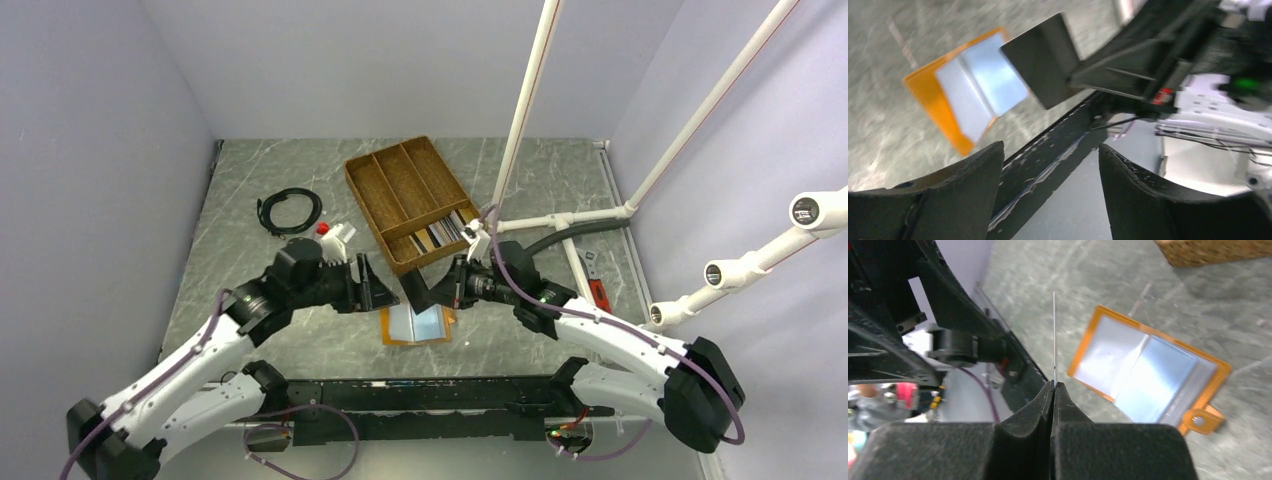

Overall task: Put the credit cards into the card holder
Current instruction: Insert the credit card into the card holder.

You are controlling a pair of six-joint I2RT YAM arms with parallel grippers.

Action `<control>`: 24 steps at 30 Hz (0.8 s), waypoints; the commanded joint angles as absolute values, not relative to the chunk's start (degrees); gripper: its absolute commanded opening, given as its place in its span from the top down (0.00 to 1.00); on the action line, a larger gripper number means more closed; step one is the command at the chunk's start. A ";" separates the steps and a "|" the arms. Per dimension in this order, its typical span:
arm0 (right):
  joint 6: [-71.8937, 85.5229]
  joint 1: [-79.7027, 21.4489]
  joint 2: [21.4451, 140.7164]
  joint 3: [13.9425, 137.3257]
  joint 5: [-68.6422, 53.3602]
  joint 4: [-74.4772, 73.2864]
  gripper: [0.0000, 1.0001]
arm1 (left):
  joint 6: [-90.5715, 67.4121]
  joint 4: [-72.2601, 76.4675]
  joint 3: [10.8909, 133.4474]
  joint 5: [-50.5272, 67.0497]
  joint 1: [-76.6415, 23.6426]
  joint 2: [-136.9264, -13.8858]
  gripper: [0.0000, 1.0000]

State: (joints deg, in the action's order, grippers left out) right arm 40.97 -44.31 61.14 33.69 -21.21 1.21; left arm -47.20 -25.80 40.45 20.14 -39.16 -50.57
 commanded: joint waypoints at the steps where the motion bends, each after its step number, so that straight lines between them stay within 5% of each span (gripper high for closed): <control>1: 52.07 -43.16 56.02 30.98 -25.15 22.52 1.00 | -48.42 -17.89 41.16 25.47 -38.41 -43.60 0.21; 5: 56.43 -43.15 53.01 29.91 -23.43 30.45 1.00 | -53.62 -9.26 38.85 25.10 -38.40 -41.41 0.13; 12: 60.06 -43.15 53.12 31.50 -23.25 37.54 1.00 | -61.06 10.21 34.35 24.98 -38.36 -41.21 0.13; 18: 62.49 -43.13 53.05 29.71 -23.32 42.19 1.00 | -65.05 26.21 32.30 30.46 -38.40 -45.66 0.29; 24: 64.75 -43.15 53.23 27.21 -23.84 45.79 1.00 | -64.08 25.63 32.16 28.88 -38.41 -46.18 0.64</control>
